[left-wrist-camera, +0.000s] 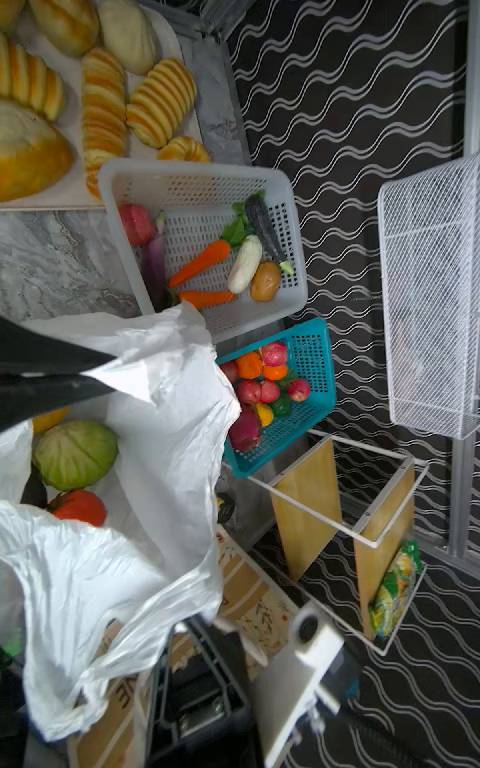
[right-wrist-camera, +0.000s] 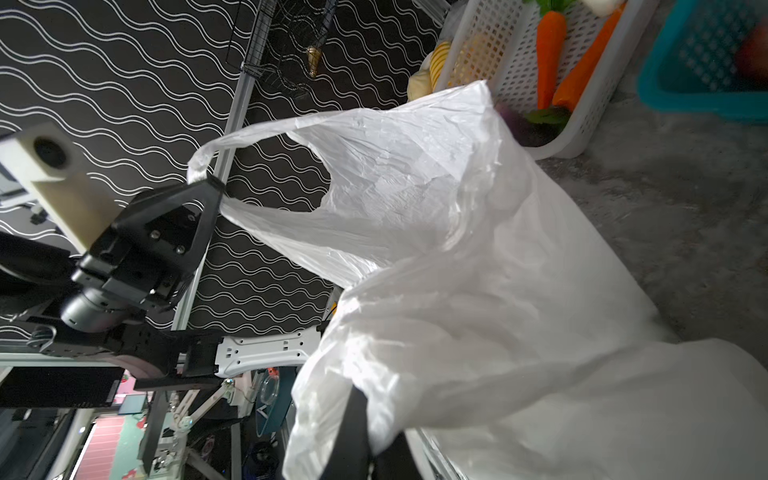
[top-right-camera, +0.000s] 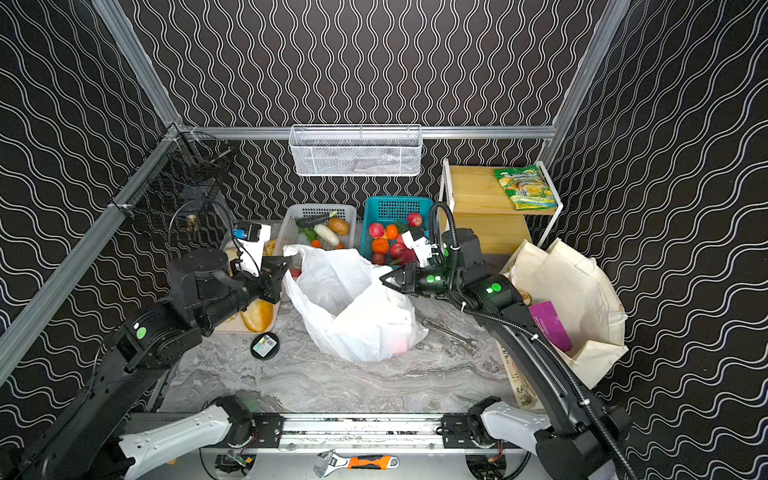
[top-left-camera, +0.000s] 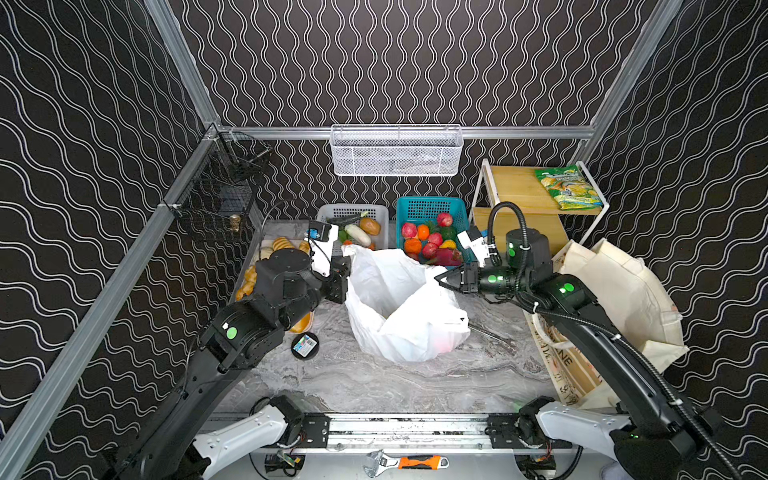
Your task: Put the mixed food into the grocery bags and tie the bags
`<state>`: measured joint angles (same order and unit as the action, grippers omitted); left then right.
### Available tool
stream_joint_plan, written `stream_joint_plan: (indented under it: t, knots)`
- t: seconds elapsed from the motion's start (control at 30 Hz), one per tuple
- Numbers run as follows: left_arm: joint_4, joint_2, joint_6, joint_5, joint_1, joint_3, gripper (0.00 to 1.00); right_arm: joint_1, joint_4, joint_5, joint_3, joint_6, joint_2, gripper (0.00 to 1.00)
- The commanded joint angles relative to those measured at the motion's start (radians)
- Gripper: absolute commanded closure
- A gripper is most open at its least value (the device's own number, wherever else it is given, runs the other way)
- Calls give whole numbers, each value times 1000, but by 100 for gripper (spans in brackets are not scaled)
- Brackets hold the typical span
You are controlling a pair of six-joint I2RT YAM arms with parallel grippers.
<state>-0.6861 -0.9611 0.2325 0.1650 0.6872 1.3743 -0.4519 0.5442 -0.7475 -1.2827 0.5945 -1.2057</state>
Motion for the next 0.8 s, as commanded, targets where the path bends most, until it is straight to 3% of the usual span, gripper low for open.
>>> stream_joint_plan:
  t: [0.0,0.07,0.17,0.3,0.47,0.57,0.7,0.77]
  knots:
    - [12,-12,-24,-90,-1,-17,100,10,68,116,-57,-76,-46,79]
    - [46,-18,5,-126,-1,-34,100,9,121,177,-72,-163,-44,75]
    - [121,-30,36,-159,-1,-49,100,9,100,257,1,-176,32,69]
    - [193,-70,68,-164,-1,-27,100,9,96,381,105,-139,170,49]
    - [217,-136,83,-159,-1,14,100,10,100,409,179,-54,308,36]
    - [226,-166,98,-173,-1,26,100,9,226,439,140,-31,312,32]
    - [227,-178,111,-181,0,30,100,9,510,661,118,29,319,30]
    - [233,-177,118,-170,0,23,100,9,554,647,121,36,341,29]
